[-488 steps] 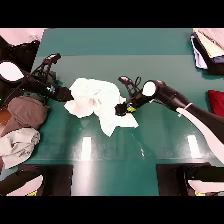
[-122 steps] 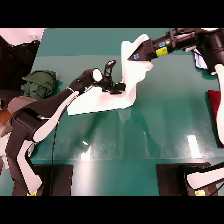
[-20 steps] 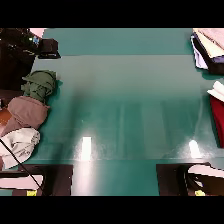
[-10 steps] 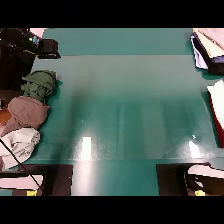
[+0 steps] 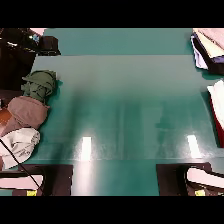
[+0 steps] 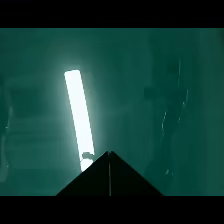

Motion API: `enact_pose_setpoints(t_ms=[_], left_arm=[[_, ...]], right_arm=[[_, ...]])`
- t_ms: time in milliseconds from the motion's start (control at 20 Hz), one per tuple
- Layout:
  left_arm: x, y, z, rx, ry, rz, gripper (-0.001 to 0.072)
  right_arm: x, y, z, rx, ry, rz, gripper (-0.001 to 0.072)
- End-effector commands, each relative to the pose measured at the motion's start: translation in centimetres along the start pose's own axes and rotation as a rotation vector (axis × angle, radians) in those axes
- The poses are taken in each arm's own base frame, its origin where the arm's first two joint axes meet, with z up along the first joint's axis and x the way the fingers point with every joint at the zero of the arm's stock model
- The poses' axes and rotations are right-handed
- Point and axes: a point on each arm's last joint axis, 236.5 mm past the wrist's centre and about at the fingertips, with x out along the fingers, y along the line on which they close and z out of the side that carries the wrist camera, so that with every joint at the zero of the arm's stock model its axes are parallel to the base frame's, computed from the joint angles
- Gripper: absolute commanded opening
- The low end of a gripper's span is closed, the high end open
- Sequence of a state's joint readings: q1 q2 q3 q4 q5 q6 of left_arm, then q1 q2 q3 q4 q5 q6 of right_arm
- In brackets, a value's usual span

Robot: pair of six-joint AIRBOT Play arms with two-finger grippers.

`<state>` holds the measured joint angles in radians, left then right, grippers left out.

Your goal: Fold the shirts.

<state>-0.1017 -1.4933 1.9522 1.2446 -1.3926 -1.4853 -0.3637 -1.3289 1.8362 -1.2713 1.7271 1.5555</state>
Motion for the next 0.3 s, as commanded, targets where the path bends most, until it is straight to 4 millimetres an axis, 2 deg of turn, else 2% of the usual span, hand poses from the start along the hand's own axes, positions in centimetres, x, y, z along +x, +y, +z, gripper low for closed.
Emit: enact_pose_setpoints(t_ms=[0, 100, 250], left_arm=[[0.0, 0.1, 0.8, 0.0, -0.033, 0.003, 0.0024], [0.0, 0.1, 0.8, 0.0, -0.033, 0.003, 0.0024], [0.0, 0.1, 0.8, 0.0, -0.033, 0.003, 0.0024]], right_arm=[[-0.7, 9.3, -0.6, -0.239, -0.066, 0.104, 0.0021], [-1.1, 12.3, -1.5, -0.312, -0.075, 0.138, 0.0022], [-1.4, 14.4, -2.7, -0.369, -0.067, 0.166, 0.0021]])
